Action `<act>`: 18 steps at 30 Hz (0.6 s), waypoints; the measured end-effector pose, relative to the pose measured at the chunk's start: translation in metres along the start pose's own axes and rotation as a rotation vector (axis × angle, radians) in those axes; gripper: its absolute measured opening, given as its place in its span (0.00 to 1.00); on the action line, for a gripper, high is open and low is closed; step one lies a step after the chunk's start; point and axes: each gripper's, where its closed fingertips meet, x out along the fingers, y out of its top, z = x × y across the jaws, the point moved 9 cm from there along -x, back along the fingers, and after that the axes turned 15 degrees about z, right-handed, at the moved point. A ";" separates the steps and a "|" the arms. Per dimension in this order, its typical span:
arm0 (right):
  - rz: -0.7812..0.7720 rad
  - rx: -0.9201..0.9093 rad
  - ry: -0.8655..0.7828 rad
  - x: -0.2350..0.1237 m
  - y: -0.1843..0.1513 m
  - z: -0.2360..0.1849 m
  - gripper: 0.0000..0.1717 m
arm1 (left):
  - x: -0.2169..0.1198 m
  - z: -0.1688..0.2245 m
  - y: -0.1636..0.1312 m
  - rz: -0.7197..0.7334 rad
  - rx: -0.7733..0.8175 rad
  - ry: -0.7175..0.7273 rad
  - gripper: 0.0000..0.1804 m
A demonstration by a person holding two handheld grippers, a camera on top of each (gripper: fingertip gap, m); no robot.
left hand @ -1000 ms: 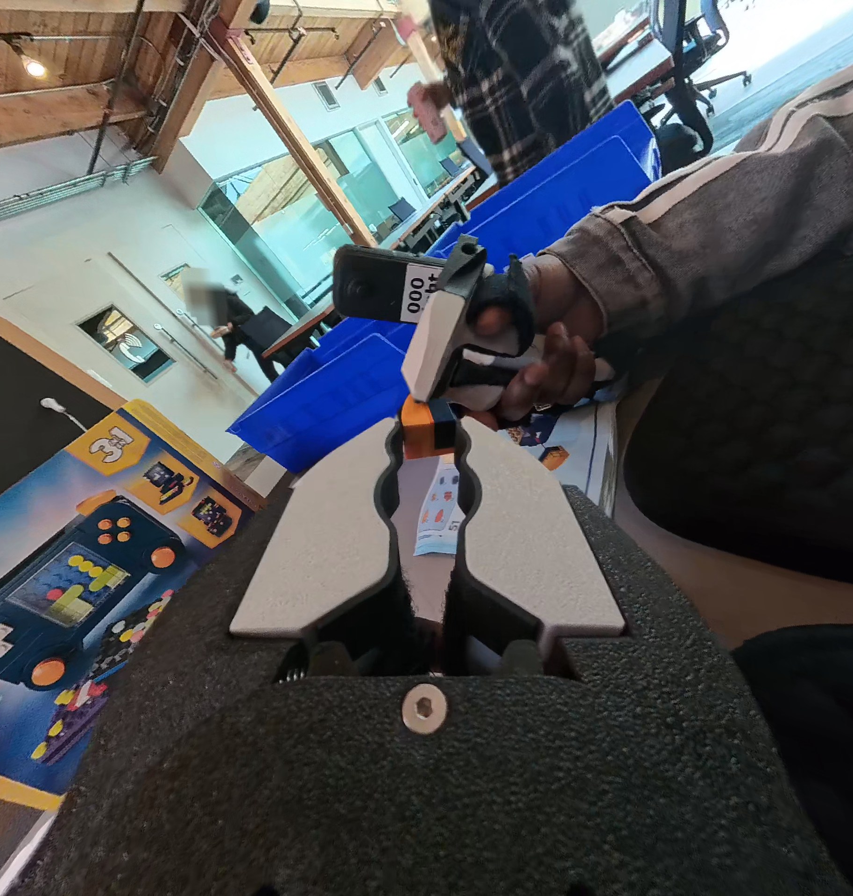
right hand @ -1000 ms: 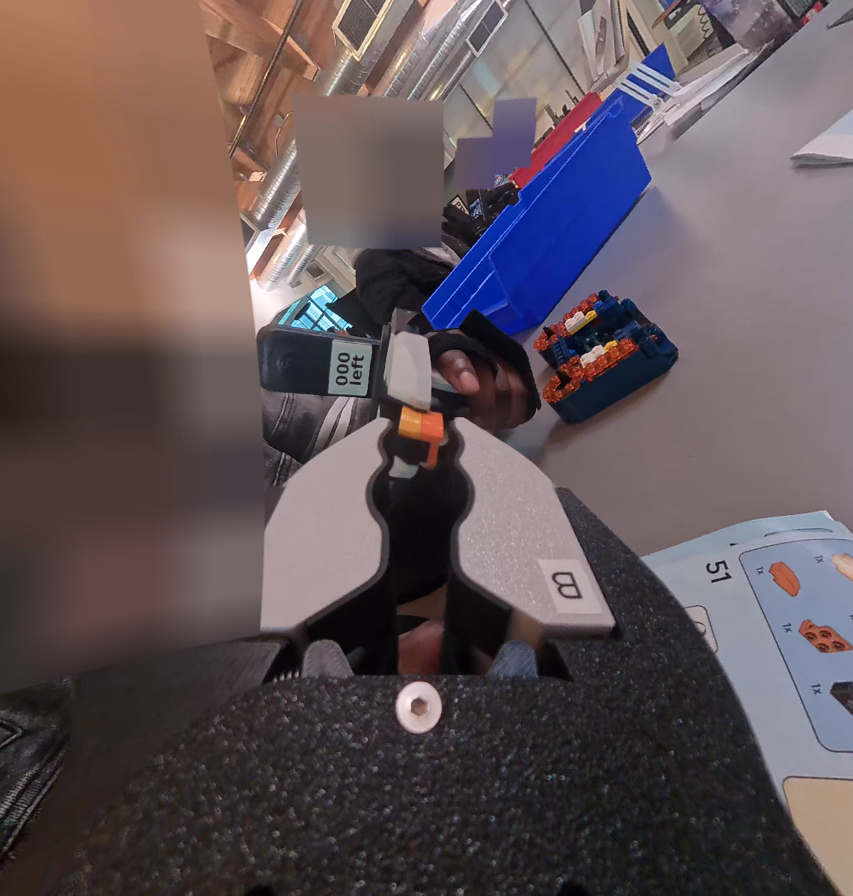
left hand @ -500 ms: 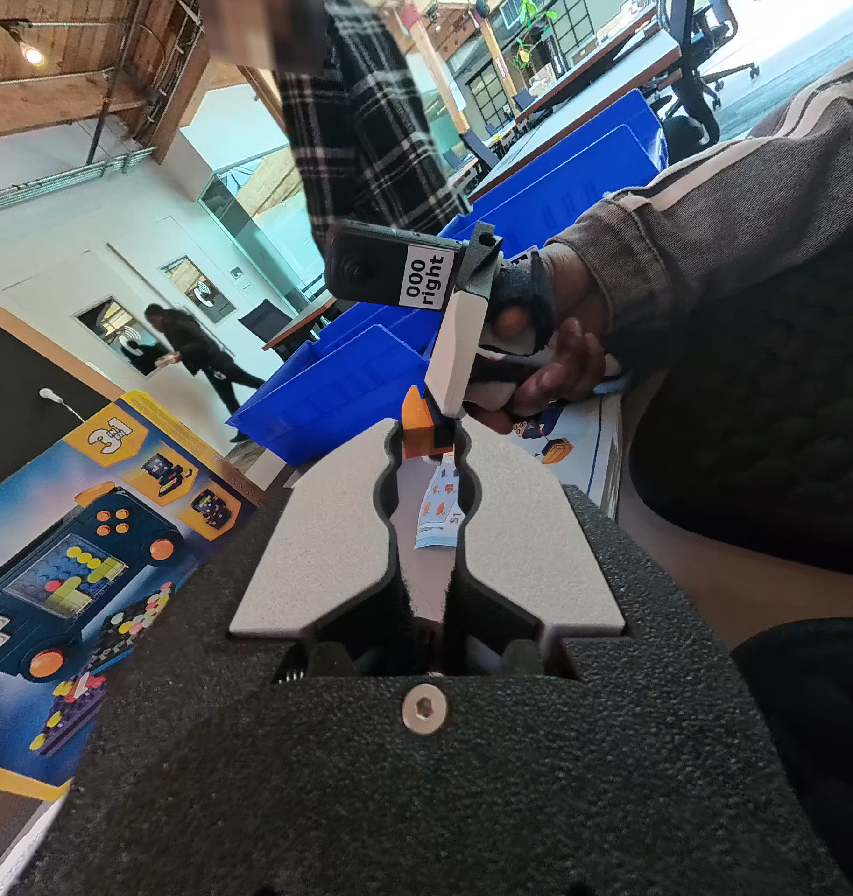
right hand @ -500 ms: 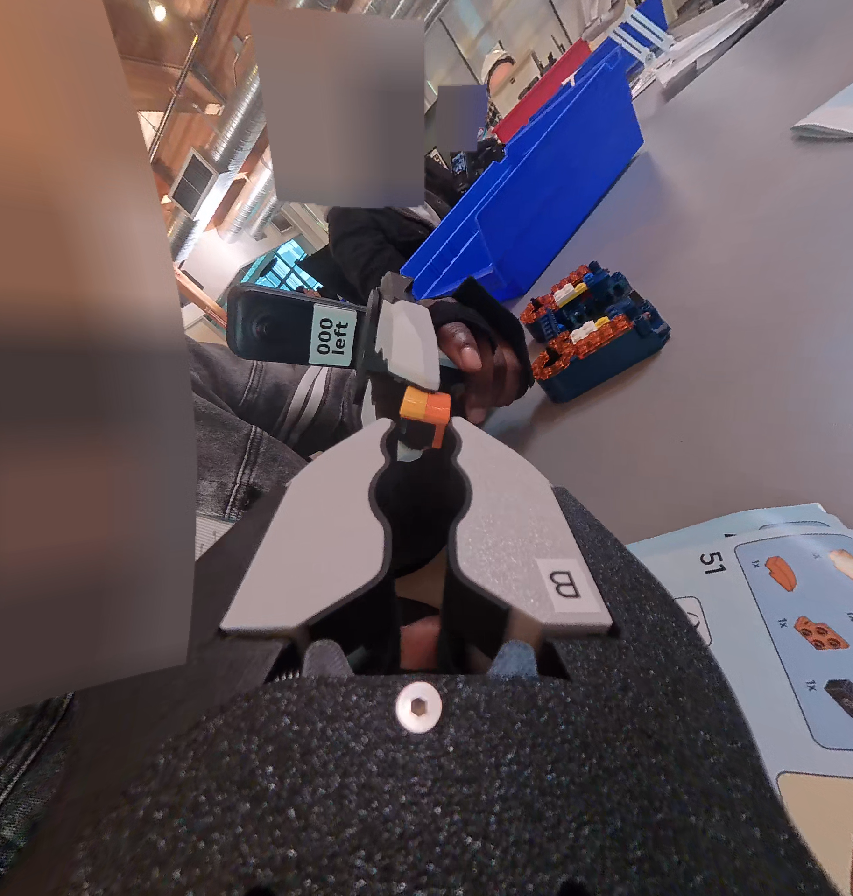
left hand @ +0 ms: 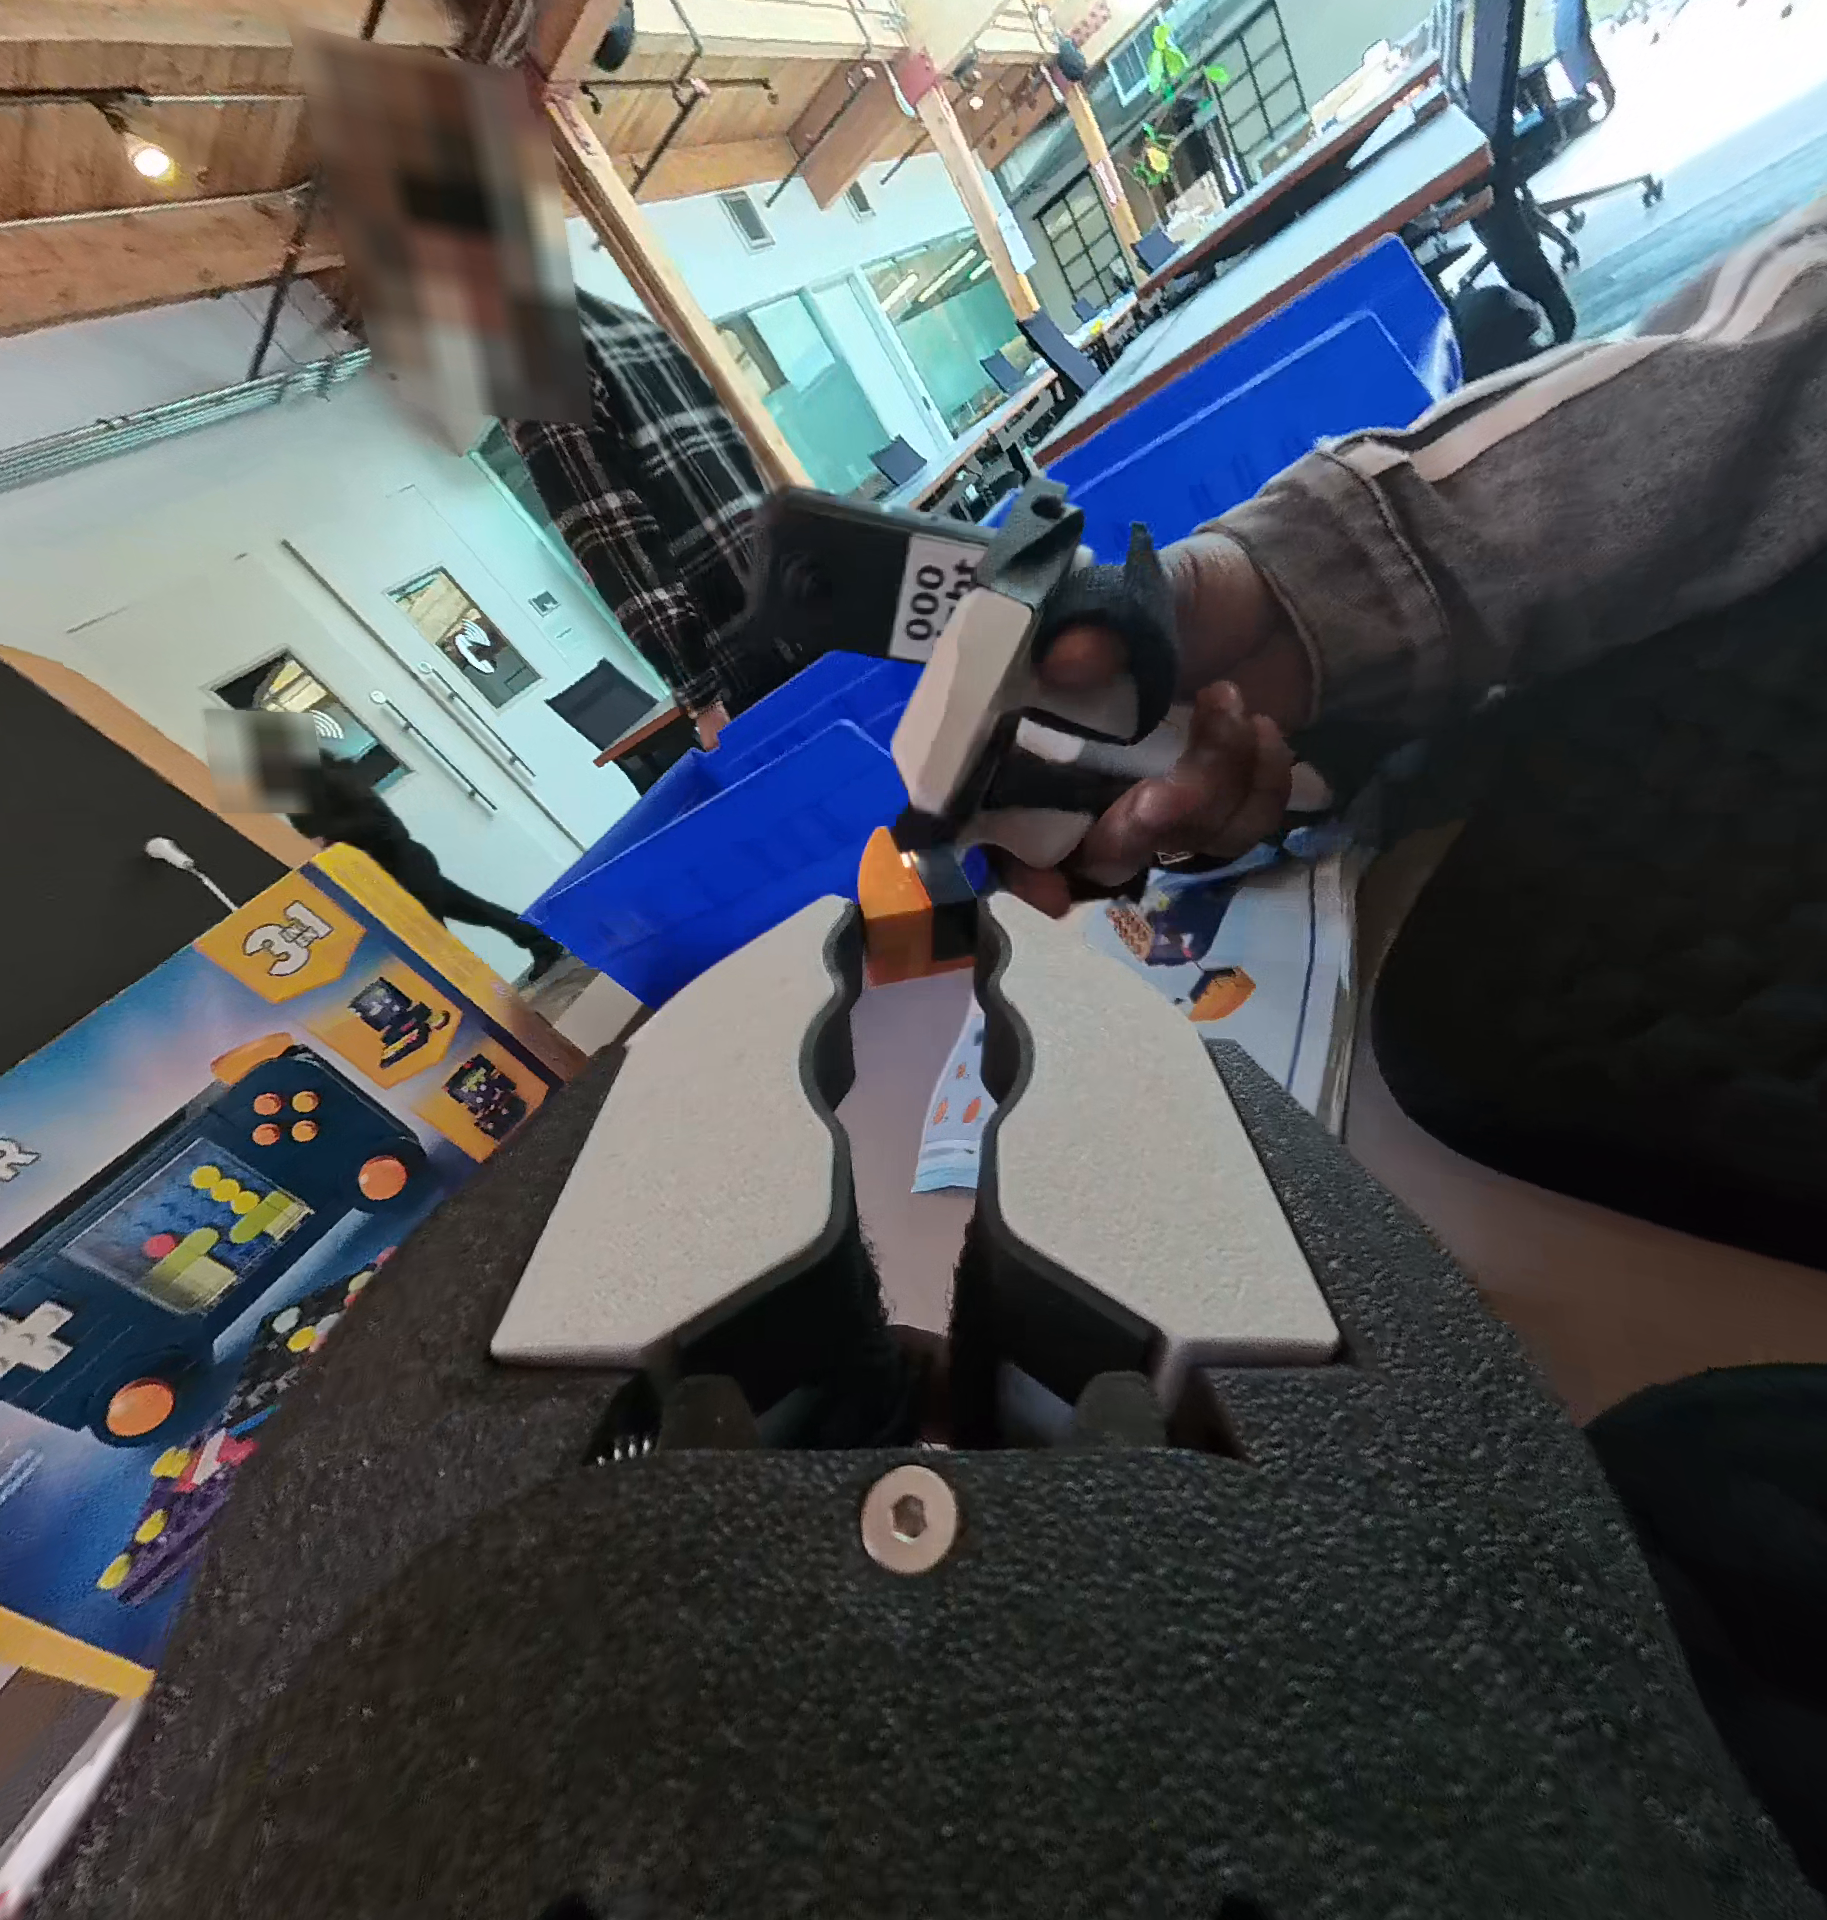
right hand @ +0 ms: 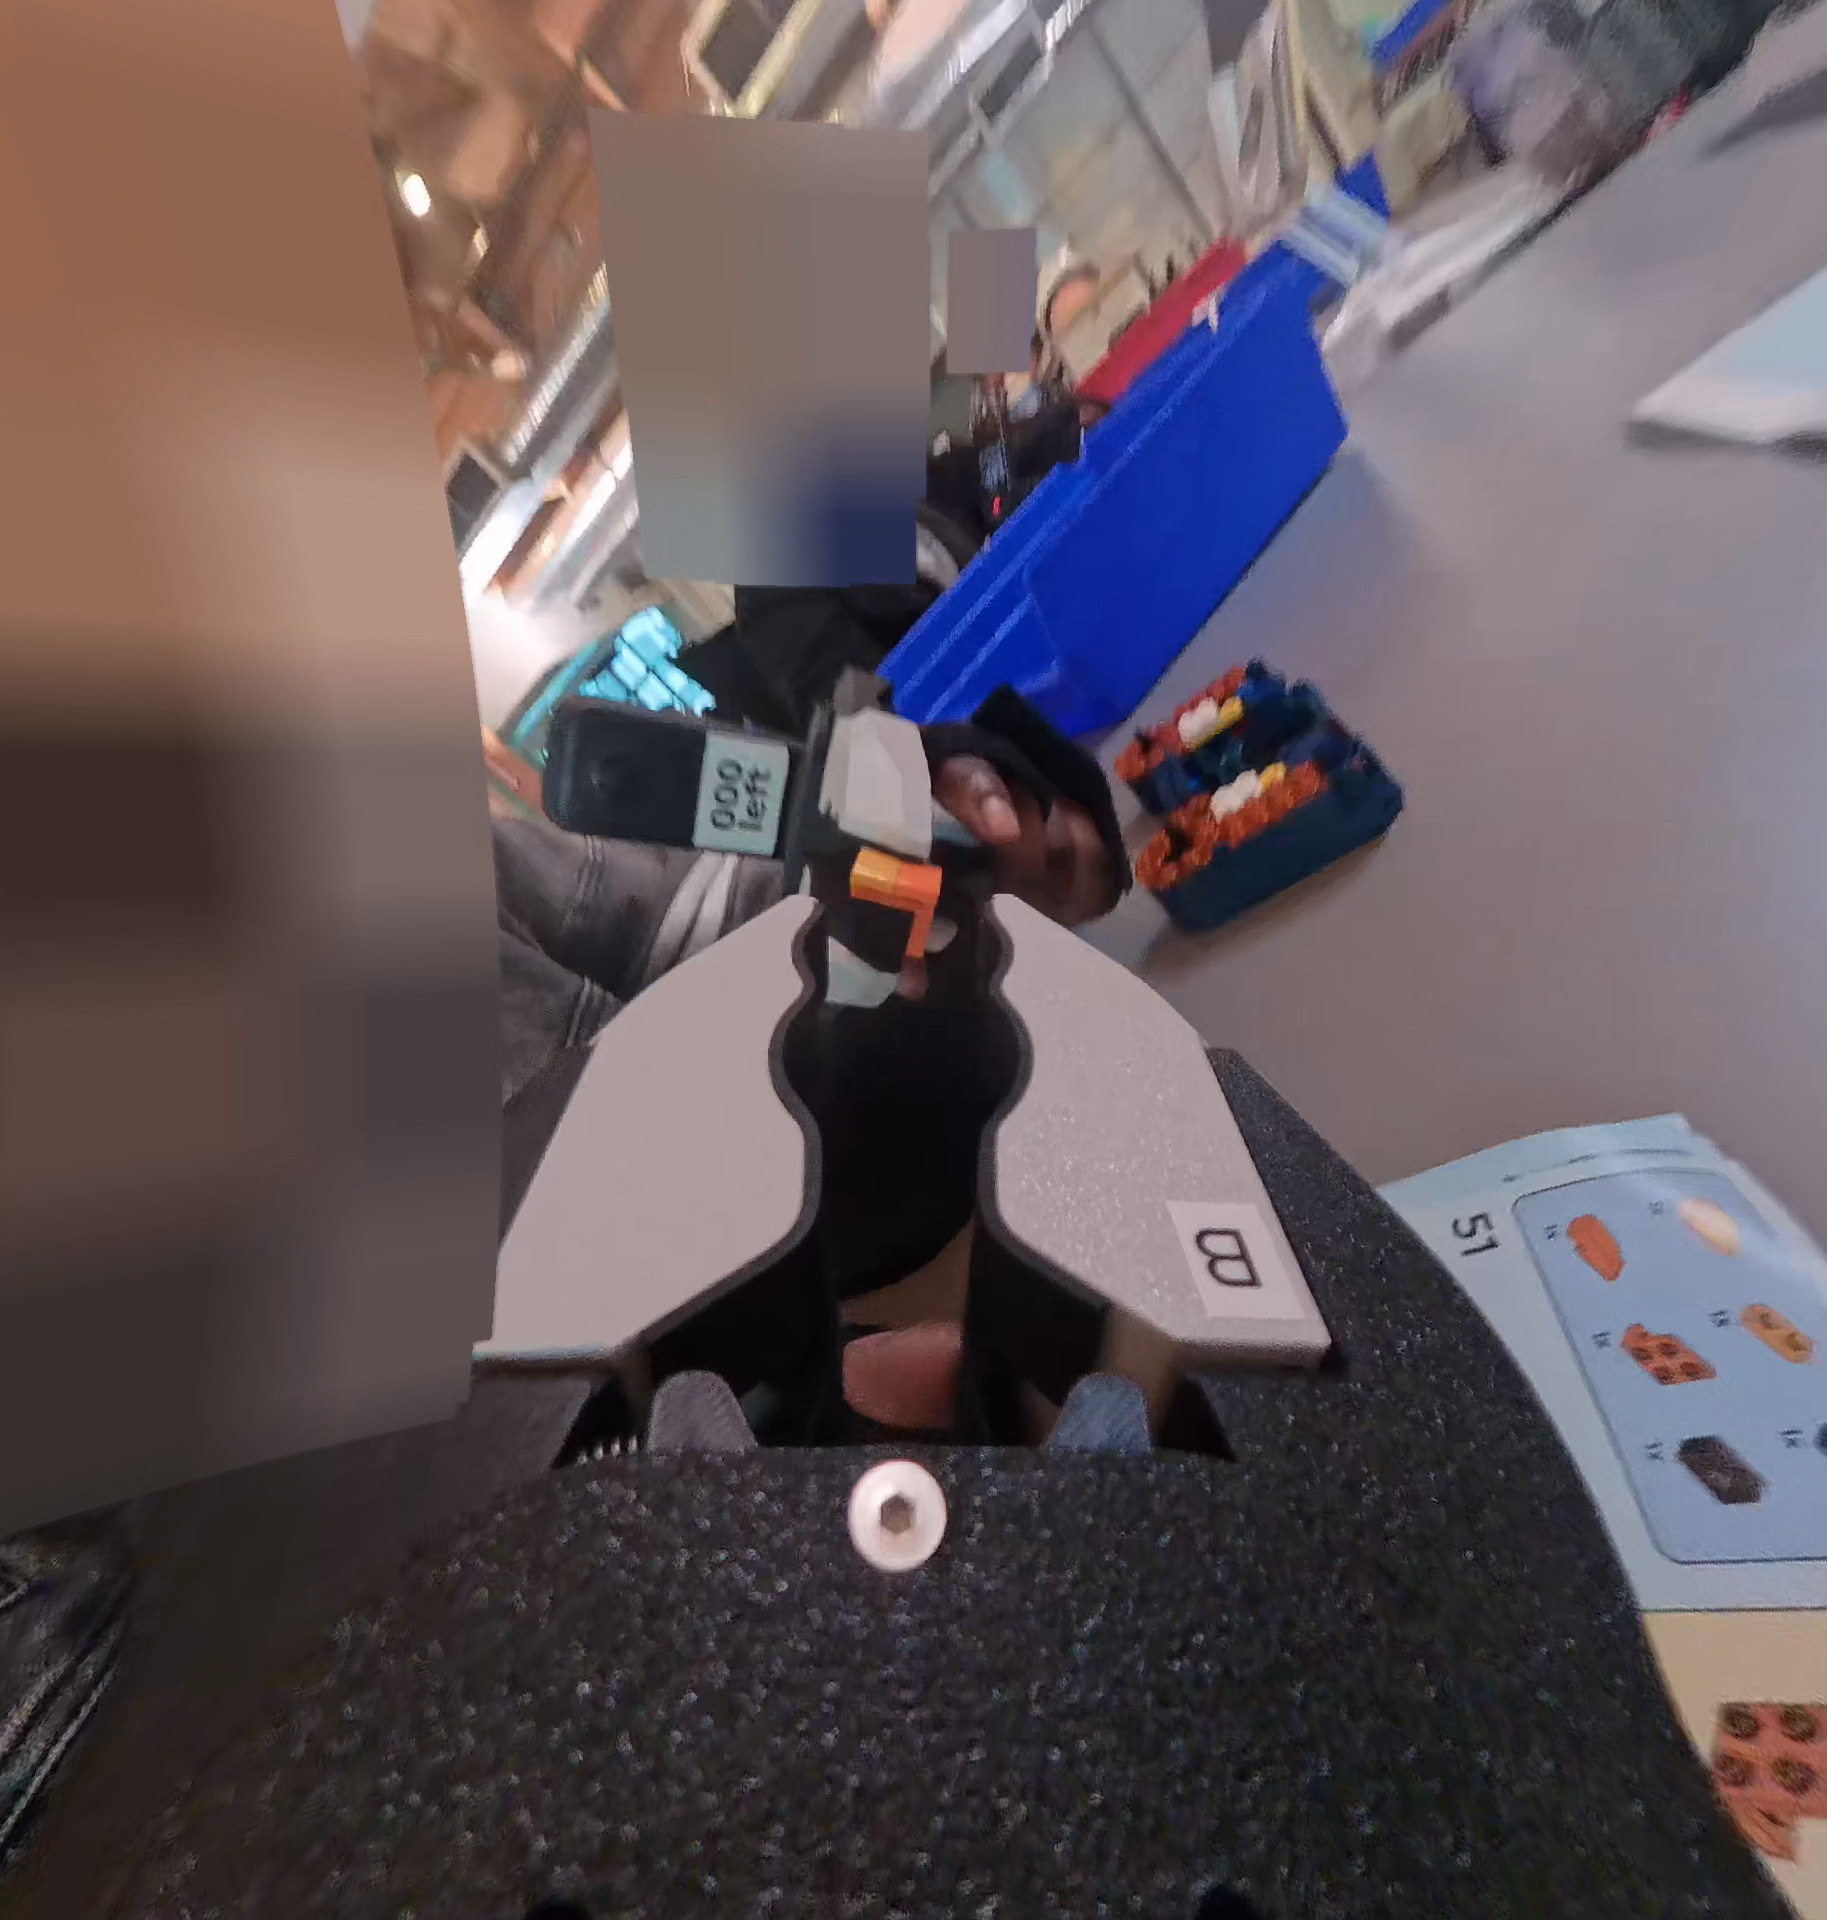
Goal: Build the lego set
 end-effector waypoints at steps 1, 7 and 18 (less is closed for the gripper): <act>0.054 -0.008 0.008 -0.004 0.006 -0.001 0.15 | -0.001 -0.002 0.001 0.010 -0.017 0.015 0.11; 0.072 -0.262 -0.104 -0.033 0.033 -0.020 0.13 | -0.005 -0.013 0.001 0.063 -0.150 0.087 0.11; -0.650 -0.672 -0.526 -0.066 0.002 0.003 0.00 | -0.005 -0.014 -0.001 0.062 -0.167 0.098 0.11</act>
